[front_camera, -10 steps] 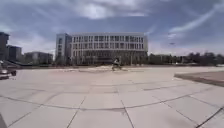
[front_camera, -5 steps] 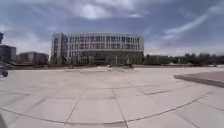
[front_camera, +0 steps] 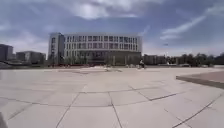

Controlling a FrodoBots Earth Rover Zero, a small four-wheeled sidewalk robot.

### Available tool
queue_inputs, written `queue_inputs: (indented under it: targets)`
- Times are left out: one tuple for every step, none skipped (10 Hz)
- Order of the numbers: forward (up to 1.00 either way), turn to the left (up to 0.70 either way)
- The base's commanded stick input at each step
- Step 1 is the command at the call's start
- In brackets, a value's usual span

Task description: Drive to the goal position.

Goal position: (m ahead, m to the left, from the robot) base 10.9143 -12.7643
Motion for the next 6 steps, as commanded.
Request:
queue_inputs:
  targets:
    - [0.70, 0.00]
    - [0.70, 0.00]
    - [0.70, 0.00]
    - [0.70, 0.00]
    - [0.70, 0.00]
    - [0.70, 0.00]
